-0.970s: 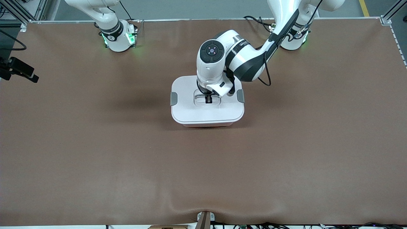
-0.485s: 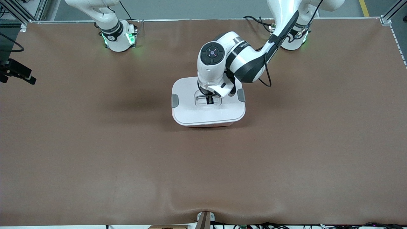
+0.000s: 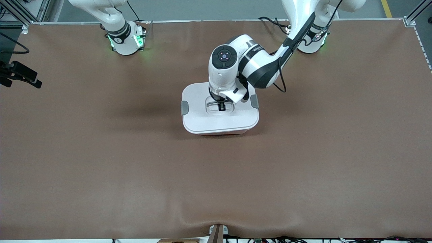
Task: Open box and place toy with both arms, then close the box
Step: 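Press the lid down onto the box with the left gripper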
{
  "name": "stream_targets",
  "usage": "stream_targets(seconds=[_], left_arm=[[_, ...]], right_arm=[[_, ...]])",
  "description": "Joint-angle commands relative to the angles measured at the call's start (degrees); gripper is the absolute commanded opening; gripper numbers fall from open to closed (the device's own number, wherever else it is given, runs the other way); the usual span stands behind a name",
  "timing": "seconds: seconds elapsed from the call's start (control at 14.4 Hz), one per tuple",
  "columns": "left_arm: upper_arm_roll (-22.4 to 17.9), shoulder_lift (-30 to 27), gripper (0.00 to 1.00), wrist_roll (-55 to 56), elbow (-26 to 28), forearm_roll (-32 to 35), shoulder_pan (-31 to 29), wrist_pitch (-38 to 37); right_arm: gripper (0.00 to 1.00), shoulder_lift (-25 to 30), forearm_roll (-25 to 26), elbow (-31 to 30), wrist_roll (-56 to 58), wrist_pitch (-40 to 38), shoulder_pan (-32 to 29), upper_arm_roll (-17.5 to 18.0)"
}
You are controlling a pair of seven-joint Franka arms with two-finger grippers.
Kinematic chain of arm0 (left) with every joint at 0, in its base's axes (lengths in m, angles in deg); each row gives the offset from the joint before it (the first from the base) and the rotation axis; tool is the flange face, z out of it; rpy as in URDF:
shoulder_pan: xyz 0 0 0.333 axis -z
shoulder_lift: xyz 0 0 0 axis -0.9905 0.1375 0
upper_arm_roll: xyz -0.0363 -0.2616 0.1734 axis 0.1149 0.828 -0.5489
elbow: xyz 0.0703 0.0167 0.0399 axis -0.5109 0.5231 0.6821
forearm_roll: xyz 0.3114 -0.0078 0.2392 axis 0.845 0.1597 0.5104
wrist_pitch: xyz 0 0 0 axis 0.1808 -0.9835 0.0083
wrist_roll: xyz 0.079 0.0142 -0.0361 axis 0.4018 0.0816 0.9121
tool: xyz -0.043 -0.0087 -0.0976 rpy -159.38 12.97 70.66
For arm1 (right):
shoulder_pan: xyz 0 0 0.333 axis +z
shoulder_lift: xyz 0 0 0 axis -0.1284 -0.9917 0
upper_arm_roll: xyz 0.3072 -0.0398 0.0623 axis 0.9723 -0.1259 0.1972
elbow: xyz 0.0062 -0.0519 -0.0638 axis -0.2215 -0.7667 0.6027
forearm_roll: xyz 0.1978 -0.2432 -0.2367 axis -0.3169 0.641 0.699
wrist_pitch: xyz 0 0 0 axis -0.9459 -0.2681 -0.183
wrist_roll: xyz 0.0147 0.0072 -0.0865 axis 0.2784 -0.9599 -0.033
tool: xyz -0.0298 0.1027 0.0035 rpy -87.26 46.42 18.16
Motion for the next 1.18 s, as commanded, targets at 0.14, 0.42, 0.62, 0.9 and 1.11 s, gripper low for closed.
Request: stream_targets(seconds=[0.14, 0.42, 0.62, 0.9, 1.11], left_arm=[[0.09, -0.35, 0.00, 1.70, 1.69, 3.61, 0.85, 1.34], [0.09, -0.17, 0.00, 1.70, 1.96, 4.32, 0.94, 2.92], [0.09, 0.27, 0.00, 1.18, 1.96, 5.19, 1.73, 3.10], [0.09, 0.71, 0.00, 1.70, 1.70, 5.29, 1.82, 3.10], [0.09, 1.06, 0.00, 1.18, 1.61, 5.81, 1.91, 3.28]], right_arm=[[1.00, 0.55, -1.09, 0.91, -2.40, -2.32, -0.09, 0.18], [1.00, 0.55, -0.30, 1.00, -2.13, -2.32, 1.14, 0.44], [1.00, 0.55, -0.22, 1.00, -2.22, -2.23, 2.10, 0.88], [1.00, 0.55, 0.40, 1.00, -2.22, -2.23, 1.85, 0.62], [1.00, 0.55, 1.63, 1.09, -2.22, -2.32, 1.76, 0.79]])
